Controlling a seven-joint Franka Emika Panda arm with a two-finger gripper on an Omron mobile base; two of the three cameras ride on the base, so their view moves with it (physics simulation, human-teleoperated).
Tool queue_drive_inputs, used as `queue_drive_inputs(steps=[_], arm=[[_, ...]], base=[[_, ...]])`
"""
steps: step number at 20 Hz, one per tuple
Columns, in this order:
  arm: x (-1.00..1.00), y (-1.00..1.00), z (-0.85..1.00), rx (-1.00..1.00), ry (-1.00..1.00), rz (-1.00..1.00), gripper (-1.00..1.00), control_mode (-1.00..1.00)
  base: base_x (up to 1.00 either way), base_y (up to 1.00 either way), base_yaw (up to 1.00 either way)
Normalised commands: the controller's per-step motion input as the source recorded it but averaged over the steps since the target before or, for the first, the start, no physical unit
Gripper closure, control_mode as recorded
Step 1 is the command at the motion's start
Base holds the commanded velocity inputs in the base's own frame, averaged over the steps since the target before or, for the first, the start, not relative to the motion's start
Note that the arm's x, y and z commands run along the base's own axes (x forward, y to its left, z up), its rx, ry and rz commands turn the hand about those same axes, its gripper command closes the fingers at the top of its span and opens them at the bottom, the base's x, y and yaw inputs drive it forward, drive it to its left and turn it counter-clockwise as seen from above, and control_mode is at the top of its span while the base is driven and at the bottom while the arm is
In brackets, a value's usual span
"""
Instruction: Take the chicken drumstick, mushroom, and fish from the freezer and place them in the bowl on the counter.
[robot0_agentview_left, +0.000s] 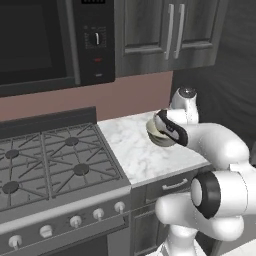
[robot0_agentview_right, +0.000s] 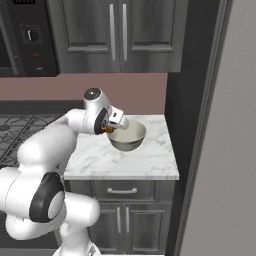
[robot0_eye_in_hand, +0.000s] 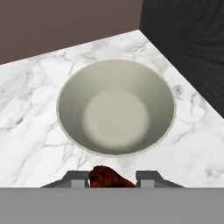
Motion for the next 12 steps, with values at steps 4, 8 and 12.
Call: queue_drive_inputs(steps=[4,8,12], arm=[[0.74,0.0,-0.38,0.0,0.0,0.0,1.0,-1.0],[0.64,-0.1,-0.41,0.0,0.0,0.0,1.0,-1.0],[0.52,-0.06,-0.16,0.0,0.0,0.0,-1.0,-1.0]], base=[[0.0,0.0,0.0],[0.0,0.0,0.0],[0.0,0.0,0.0]])
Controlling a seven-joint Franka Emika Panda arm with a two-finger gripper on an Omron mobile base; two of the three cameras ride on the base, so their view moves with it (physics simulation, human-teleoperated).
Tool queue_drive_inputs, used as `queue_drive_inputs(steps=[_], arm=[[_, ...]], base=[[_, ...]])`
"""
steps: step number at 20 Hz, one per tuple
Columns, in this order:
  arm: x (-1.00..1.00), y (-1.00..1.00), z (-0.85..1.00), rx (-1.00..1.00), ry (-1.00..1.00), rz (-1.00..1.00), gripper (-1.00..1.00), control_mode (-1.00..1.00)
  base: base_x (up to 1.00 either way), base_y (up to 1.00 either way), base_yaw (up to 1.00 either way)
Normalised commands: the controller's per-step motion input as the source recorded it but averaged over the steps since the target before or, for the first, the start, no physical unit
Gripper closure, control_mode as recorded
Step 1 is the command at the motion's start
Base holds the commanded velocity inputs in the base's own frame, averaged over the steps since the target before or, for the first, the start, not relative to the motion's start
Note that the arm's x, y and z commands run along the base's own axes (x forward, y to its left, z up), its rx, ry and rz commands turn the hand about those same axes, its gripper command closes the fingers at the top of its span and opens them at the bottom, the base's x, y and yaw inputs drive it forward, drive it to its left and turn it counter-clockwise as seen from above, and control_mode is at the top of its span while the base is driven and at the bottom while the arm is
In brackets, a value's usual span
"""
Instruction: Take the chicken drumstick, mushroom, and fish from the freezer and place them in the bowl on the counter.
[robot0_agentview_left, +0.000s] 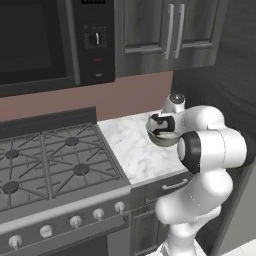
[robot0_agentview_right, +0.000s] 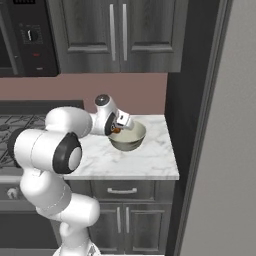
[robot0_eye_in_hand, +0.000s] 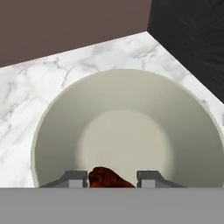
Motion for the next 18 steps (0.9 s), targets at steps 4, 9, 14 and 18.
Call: queue_drive_inputs(steps=[4,9,14,18], arm=[[0.08,-0.06,0.03,0.03,0.03,0.0,-1.0,-1.0],[-0.01,-0.14,0.32,0.07,0.0,0.0,-1.0,-1.0],[-0.89,-0.03,0.32,0.12,0.0,0.0,-1.0,-1.0],[-1.0,0.0,0.21,0.07,0.0,0.0,-1.0,-1.0]], base=[[0.0,0.0,0.0],[0.0,0.0,0.0],[0.0,0.0,0.0],[0.0,0.0,0.0]])
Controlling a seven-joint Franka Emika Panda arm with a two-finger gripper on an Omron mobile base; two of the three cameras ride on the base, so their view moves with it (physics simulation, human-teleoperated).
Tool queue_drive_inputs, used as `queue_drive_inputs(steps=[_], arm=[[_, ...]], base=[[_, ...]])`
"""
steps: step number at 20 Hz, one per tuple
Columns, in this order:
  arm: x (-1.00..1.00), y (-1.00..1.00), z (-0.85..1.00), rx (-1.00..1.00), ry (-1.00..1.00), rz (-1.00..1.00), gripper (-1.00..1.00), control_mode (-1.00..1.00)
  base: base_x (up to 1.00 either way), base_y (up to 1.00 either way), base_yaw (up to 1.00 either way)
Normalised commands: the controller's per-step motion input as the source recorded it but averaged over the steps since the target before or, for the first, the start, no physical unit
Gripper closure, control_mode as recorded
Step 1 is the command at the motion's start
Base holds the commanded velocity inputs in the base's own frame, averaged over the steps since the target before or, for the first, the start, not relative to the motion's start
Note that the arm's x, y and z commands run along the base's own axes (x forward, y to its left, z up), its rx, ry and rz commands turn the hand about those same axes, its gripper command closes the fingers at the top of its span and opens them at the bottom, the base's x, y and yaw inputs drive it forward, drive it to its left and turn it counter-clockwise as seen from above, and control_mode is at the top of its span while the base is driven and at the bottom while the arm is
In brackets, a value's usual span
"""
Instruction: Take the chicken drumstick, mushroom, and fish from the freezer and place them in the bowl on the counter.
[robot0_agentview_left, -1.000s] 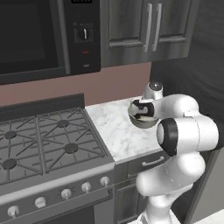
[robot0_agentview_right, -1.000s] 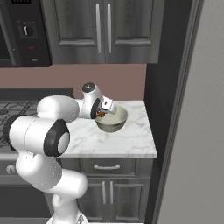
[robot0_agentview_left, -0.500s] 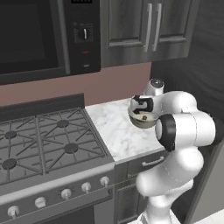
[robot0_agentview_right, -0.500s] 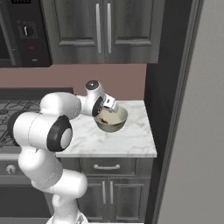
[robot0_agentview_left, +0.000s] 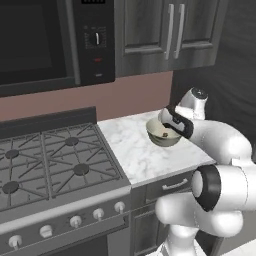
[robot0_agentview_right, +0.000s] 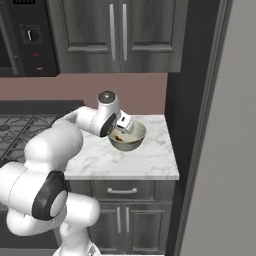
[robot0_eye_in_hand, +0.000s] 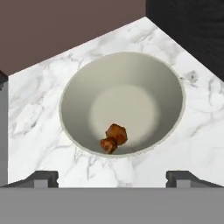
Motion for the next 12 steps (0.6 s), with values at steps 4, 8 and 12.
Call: queue_drive_inputs(steps=[4,8,12], arm=[[-1.0,0.0,0.48,0.06,-0.01,0.0,-1.0,-1.0],[-1.0,0.0,1.0,0.0,0.0,-0.06,-1.0,-1.0],[-1.0,0.0,0.85,0.0,-0.01,-0.1,-1.0,-1.0]], base=[[0.0,0.0,0.0],[0.0,0.0,0.0],[0.0,0.0,0.0]])
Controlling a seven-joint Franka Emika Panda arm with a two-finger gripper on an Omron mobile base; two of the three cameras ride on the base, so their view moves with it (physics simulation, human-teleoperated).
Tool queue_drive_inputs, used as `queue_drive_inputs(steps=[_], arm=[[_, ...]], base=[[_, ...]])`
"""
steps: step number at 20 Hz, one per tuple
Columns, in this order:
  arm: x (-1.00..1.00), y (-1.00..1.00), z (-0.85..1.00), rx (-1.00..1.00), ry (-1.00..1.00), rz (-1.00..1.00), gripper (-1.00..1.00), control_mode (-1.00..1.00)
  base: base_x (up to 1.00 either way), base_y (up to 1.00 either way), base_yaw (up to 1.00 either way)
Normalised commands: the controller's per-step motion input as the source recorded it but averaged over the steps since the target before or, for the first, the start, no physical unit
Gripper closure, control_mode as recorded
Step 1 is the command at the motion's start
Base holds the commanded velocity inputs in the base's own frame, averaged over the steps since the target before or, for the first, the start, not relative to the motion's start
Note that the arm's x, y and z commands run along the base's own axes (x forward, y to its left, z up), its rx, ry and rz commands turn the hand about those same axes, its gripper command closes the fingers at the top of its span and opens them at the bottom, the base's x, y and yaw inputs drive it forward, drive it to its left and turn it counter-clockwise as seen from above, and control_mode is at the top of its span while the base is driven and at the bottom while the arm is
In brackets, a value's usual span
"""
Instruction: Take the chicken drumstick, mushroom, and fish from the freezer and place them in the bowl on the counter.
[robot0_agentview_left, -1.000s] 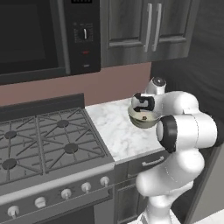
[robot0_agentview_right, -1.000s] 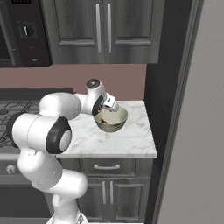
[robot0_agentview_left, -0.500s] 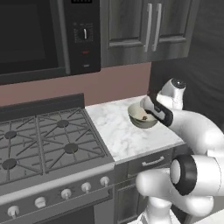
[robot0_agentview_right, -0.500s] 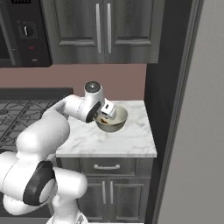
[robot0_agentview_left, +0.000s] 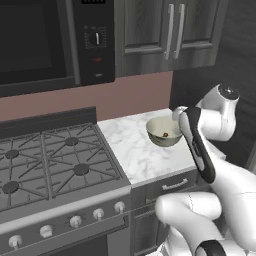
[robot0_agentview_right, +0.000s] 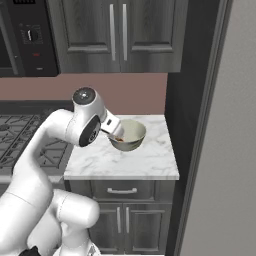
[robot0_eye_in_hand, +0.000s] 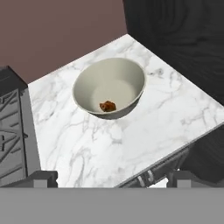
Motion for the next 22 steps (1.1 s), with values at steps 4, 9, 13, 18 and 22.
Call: queue_drive_inputs(steps=[4,9,13,18,22], arm=[[-1.0,0.0,0.67,0.0,-0.08,-0.1,-1.0,-1.0],[-0.8,-0.04,0.35,0.0,-0.12,-0.05,-1.0,1.0],[0.0,0.0,0.0,0.0,0.0,0.0,-1.0,1.0],[0.0,0.0,0.0,0.0,0.0,0.0,-1.0,1.0],[0.0,0.0,0.0,0.0,0.0,0.0,-1.0,1.0]], base=[[0.0,0.0,0.0],[-0.2,-0.07,-0.02],[-1.0,-0.57,-0.1],[-0.91,-0.99,-0.04],[-0.12,-1.0,-0.1]])
